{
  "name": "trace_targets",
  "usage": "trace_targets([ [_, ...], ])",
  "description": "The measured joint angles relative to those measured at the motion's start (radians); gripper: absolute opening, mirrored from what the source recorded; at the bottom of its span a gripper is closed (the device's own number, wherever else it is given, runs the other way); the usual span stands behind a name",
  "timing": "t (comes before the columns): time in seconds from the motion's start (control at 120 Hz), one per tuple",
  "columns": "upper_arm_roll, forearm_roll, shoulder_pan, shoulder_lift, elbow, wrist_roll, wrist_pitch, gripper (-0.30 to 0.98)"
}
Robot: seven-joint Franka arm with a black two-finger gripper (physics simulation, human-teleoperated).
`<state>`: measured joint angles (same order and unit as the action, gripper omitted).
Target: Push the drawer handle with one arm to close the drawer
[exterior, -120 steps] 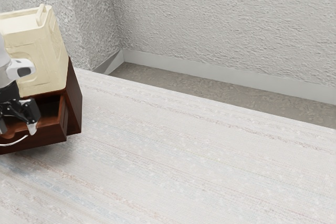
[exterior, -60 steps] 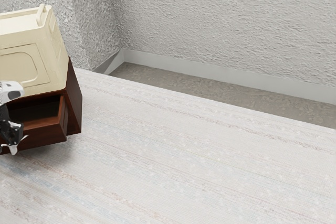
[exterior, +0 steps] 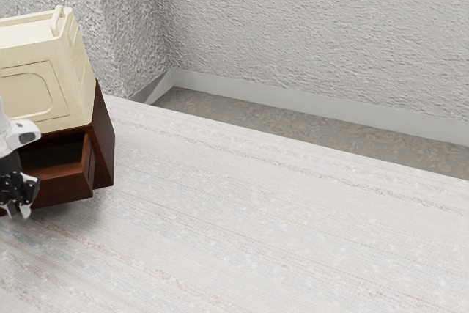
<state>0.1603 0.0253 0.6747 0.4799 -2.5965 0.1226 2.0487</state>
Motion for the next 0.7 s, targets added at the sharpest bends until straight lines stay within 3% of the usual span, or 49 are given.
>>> trace_targets([
  [0.7,-0.002,0.008,0.029,-0.102,0.067,0.002,0.091,0.01],
])
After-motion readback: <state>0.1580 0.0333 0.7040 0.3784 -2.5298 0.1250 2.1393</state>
